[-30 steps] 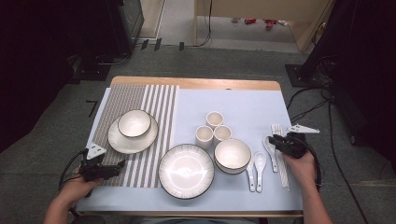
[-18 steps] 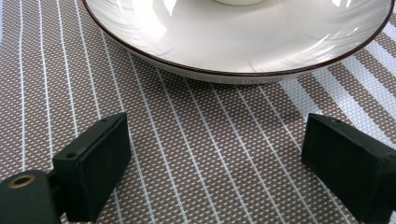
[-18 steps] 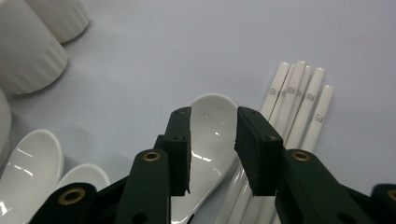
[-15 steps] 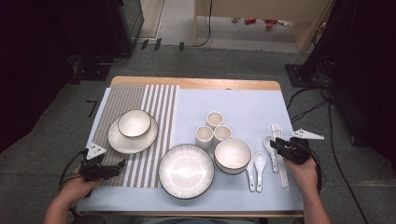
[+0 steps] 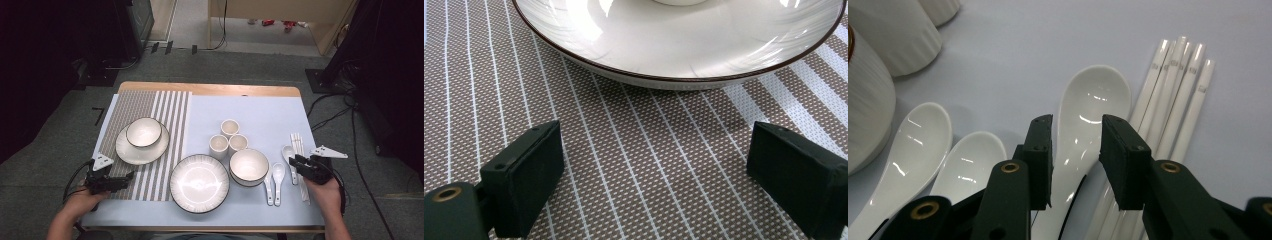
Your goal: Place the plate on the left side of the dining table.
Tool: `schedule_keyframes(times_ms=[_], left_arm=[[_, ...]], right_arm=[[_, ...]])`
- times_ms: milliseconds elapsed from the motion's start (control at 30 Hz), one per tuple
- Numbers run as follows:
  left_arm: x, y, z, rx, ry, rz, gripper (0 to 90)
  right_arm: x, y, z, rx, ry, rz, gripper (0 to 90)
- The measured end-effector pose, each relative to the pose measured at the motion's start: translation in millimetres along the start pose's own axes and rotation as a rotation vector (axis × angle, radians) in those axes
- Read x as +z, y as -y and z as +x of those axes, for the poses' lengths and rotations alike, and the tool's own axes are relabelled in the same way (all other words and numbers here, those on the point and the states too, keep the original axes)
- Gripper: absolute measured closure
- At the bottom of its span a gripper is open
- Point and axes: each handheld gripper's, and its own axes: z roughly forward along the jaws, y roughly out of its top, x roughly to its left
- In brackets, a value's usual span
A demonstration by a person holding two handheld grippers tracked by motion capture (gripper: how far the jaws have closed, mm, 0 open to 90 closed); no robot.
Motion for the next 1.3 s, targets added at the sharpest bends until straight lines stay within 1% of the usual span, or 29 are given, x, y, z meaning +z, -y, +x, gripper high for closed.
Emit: schedule_keyframes(times_ms=[300,367,467,1100,1300], left_arm=[[0.0,0.0,0.0,0.0,0.0,0.0,8.2],[0.0,0.0,0.0,0.0,0.0,0.0,8.2],[0.0,0.0,0.0,0.0,0.0,0.0,8.2],[0.0,0.0,0.0,-0.001,0.0,0.0,8.3],[0.0,0.0,0.0,0.0,0.0,0.0,8.3]], right_arm=[[3.5,4.4,1.2,0.004,0.002,0.039,66.0],[4.5,5.0,0.6,0.013,-0.006,0.043,65.9],[6.2,6.3,-0.5,0.023,-0.009,0.062,65.5],[5.6,7.7,0.0,0.041,0.001,0.063,65.3],[6.0,8.0,1.4,0.036,0.0,0.068,65.3]])
